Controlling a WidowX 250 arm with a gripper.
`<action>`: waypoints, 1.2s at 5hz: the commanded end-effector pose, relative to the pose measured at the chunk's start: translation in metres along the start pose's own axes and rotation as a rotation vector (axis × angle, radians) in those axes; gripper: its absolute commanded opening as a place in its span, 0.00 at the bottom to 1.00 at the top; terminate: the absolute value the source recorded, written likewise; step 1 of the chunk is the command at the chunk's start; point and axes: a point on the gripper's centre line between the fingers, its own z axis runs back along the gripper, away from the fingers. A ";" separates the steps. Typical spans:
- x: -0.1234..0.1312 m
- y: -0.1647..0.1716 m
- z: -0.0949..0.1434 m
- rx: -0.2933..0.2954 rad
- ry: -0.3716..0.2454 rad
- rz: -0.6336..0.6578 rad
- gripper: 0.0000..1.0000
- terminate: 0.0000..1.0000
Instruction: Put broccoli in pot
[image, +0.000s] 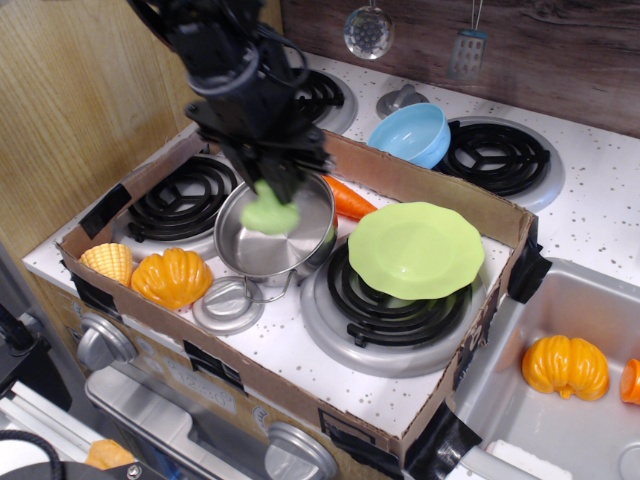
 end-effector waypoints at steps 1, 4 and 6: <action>0.019 0.009 0.004 0.155 -0.165 -0.135 0.00 0.00; 0.031 -0.008 -0.015 0.077 -0.214 -0.177 1.00 0.00; 0.031 -0.008 -0.015 0.077 -0.214 -0.177 1.00 0.00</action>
